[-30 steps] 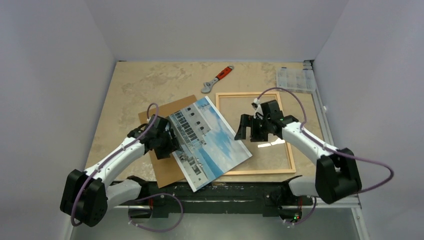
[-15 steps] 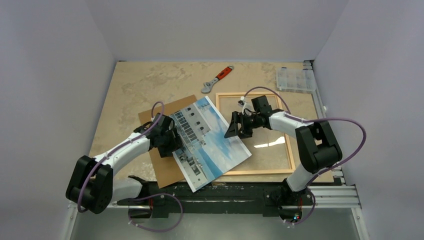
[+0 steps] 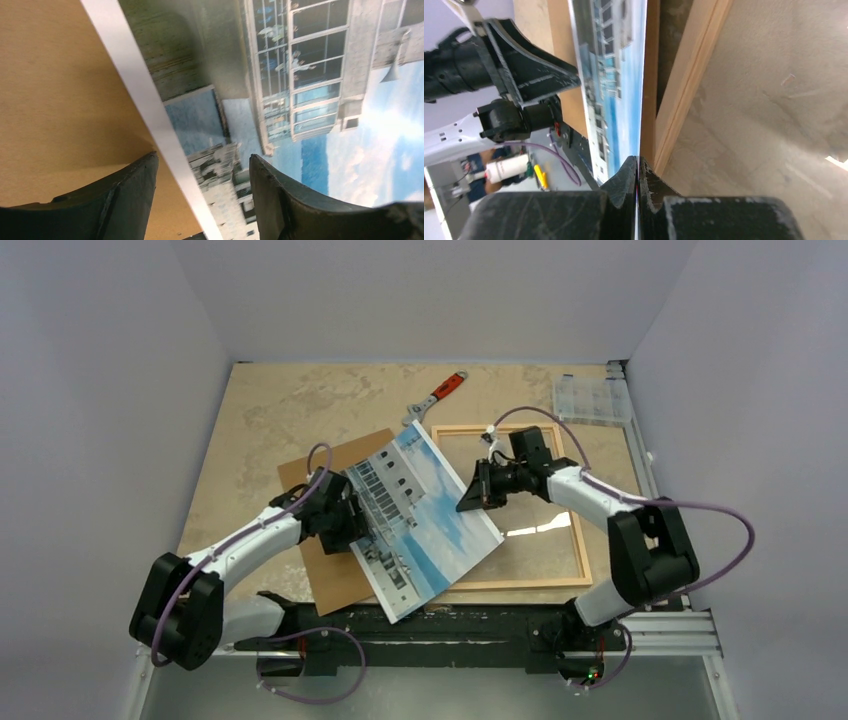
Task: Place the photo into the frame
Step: Pick up the photo at the center of the board, then adjust the photo frame at the center of the board.
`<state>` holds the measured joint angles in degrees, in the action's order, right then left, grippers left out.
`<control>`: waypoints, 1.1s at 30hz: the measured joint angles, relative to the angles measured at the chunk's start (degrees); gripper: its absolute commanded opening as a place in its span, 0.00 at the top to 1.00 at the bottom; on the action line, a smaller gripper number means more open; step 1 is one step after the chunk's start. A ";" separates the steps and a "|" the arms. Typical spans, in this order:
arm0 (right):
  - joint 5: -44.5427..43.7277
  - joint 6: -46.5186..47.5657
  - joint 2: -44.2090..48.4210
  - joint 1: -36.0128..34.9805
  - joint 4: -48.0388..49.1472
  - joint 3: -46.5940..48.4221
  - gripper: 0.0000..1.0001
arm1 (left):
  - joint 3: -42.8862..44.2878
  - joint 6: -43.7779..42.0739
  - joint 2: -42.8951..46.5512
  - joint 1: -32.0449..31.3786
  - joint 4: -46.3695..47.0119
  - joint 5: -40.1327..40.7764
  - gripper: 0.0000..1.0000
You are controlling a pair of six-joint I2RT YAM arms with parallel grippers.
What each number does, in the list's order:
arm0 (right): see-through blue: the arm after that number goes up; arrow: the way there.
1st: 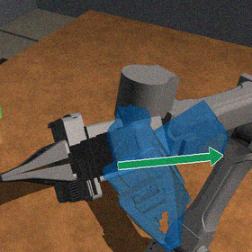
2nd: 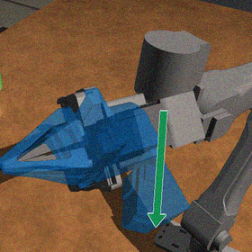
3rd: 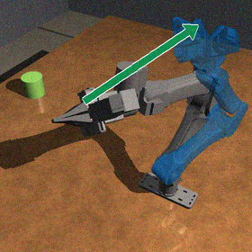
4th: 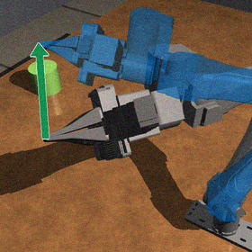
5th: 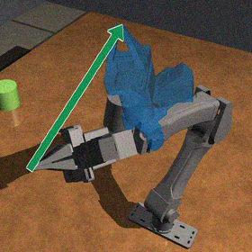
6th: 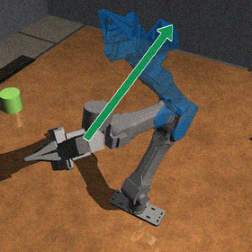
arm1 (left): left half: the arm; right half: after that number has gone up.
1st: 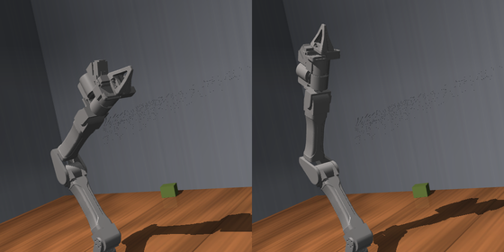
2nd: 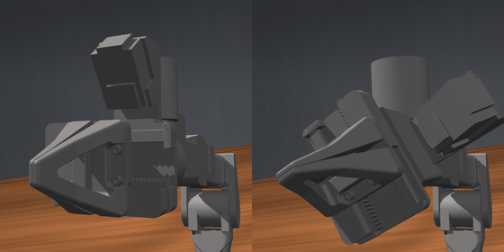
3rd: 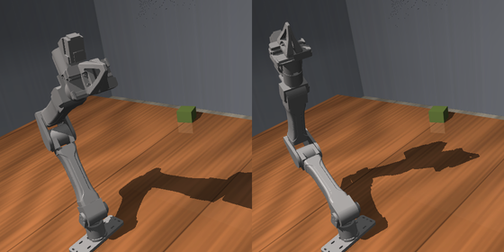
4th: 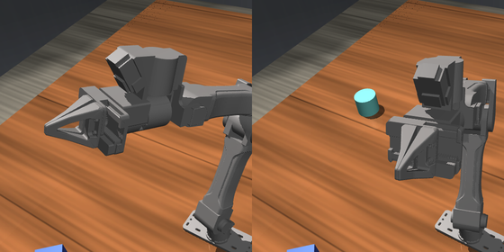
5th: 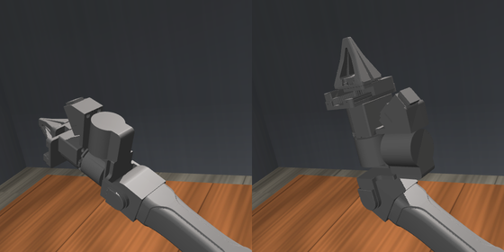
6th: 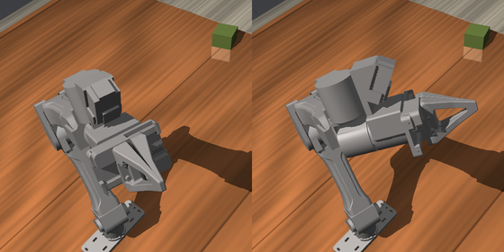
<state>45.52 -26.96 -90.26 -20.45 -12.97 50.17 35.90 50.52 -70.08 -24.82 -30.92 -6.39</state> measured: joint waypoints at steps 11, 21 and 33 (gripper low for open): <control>-29.24 -0.50 30.34 0.00 -19.93 11.82 1.00 | 11.28 5.07 -1.33 -16.24 -1.73 2.84 0.30; -51.87 1.44 40.02 0.00 -32.15 23.50 1.00 | 30.69 8.76 -17.42 -29.29 -8.66 11.45 0.26; -56.30 4.09 39.15 0.00 -33.48 14.73 1.00 | 45.29 8.94 -34.60 -34.91 -11.89 19.06 0.48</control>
<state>-10.79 -22.87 -51.11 -20.45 -46.46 64.90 81.19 59.46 -104.68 -59.72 -42.81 12.67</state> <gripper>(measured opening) 0.003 0.590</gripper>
